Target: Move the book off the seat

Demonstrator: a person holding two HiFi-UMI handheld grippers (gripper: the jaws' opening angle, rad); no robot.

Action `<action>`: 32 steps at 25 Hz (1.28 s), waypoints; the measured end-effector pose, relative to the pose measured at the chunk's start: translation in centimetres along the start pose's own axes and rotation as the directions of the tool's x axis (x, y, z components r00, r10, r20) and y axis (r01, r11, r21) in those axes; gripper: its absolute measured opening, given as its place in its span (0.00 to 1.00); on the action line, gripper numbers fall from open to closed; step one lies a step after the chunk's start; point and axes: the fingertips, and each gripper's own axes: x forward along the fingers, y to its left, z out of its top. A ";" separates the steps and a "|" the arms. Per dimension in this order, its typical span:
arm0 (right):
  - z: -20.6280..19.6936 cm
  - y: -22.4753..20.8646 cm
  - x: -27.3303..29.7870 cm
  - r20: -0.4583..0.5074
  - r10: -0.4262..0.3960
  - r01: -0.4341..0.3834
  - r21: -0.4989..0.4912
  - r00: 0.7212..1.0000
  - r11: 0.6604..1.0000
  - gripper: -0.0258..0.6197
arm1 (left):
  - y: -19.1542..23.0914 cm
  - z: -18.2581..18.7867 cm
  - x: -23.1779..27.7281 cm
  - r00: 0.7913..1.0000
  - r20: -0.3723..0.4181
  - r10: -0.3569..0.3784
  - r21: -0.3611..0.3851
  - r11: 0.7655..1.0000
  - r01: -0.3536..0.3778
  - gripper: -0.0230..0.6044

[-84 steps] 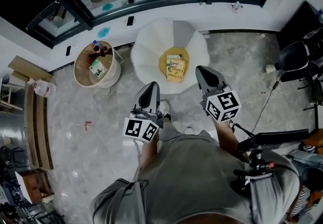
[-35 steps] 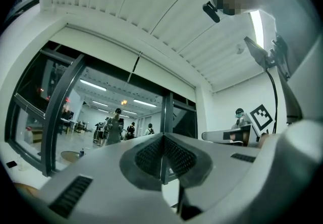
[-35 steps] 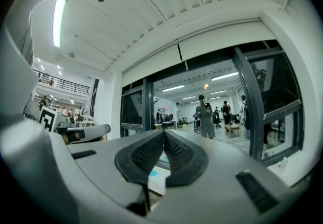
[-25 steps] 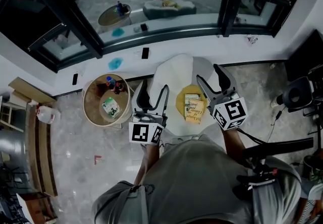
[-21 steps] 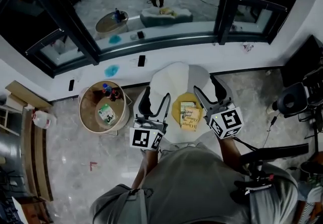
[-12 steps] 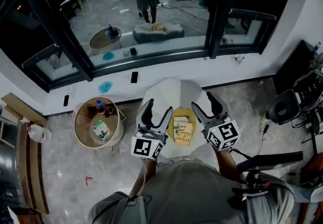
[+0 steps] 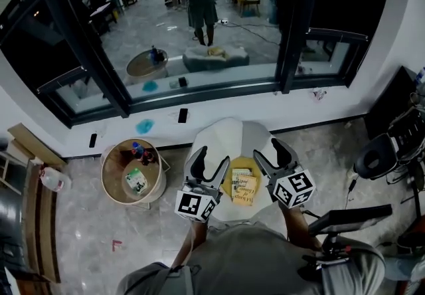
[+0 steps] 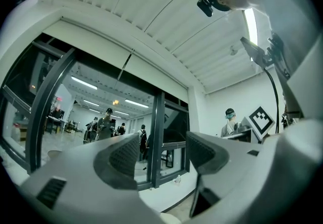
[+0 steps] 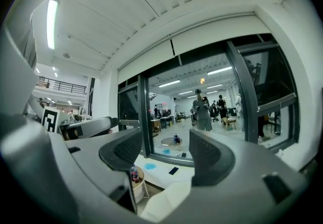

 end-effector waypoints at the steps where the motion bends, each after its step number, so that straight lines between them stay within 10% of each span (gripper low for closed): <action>1: -0.4 -0.1 0.1 -0.011 0.007 -0.007 0.017 1.000 1.000 0.48 | 0.1 -0.3 -0.1 1.000 -0.007 0.001 -0.011 1.000 -0.001 0.51; 20: -14.7 -2.3 3.6 -0.260 0.048 -0.003 0.172 0.964 0.985 0.48 | 2.8 -12.8 0.2 0.974 -0.223 -0.045 -0.179 0.984 0.005 0.51; 32: -30.1 -7.0 4.6 -0.434 0.035 0.076 0.236 0.900 0.969 0.48 | 4.9 -31.7 -0.7 0.885 -0.452 -0.115 -0.320 0.946 -0.041 0.51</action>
